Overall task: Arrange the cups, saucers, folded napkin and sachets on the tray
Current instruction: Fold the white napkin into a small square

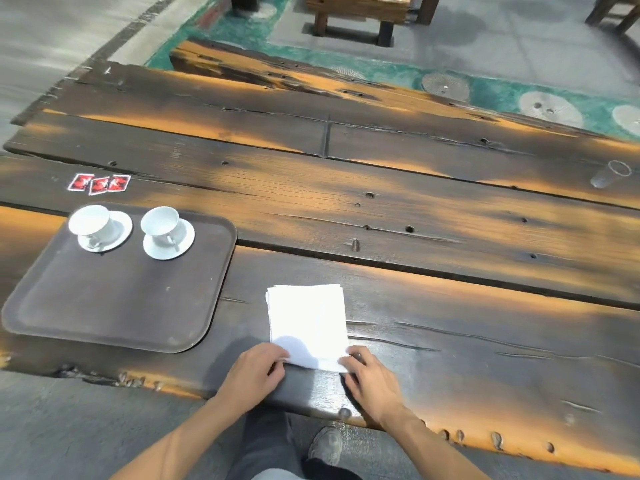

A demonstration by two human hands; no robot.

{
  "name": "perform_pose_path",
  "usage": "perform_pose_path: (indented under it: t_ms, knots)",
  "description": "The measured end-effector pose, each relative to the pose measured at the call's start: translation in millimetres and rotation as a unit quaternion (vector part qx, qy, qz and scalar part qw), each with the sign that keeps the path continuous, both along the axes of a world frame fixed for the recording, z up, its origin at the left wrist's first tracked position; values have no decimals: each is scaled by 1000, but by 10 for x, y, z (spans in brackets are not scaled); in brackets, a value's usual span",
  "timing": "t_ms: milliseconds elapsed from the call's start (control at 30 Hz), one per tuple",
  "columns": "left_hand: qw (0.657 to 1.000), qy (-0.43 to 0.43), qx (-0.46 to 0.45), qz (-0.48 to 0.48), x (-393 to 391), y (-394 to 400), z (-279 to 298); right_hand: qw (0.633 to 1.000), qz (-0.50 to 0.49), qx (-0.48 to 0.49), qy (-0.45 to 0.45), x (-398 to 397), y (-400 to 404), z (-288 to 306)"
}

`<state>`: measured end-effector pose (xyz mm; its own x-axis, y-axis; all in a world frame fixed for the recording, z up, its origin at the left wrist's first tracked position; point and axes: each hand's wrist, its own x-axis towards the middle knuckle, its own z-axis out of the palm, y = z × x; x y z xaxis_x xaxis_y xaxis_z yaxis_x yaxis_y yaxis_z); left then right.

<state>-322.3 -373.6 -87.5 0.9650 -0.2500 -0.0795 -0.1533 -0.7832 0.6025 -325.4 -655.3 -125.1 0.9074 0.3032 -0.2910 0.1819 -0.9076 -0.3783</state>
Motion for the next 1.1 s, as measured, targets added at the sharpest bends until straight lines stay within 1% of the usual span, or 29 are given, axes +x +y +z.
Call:
perform_pose_path:
  t_ms: [100, 167, 233, 300, 400, 467, 600, 700, 767, 933, 1100]
  knots:
    - [1000, 1, -11, 14, 1, 59, 68, 998, -9, 47, -52, -11, -4, 53]
    - [999, 18, -23, 11, -34, 116, 83, 995, -10, 84, -56, -42, -55, 108]
    - [997, 56, -55, 19, -78, 161, 86, 992, -16, 120, -41, -72, -108, 139]
    - [992, 86, -84, 42, -86, 191, 62, 987, -34, 157, -6, -63, -120, 161]
    - [983, 115, -108, 96, 22, 185, -30, 968, -92, 225, 57, 84, -37, 198]
    - [975, 129, -124, 132, 141, 157, -104, 959, -130, 243, 69, 244, 45, 175]
    - [963, 160, -147, 161, 379, 137, -224, 957, -172, 223, 76, 565, 226, 62]
    - [962, 167, -134, 169, 474, 142, -289, 955, -213, 188, 86, 733, 323, -38]
    - [964, 166, -112, 178, 480, 124, -334, 956, -229, 162, 85, 773, 377, -85]
    - [966, 160, -54, 194, 451, 0, -374, 969, -229, 87, 37, 716, 486, -137]
    - [966, 165, 47, 192, 408, -125, -372, 970, -233, 68, 19, 630, 537, -154]
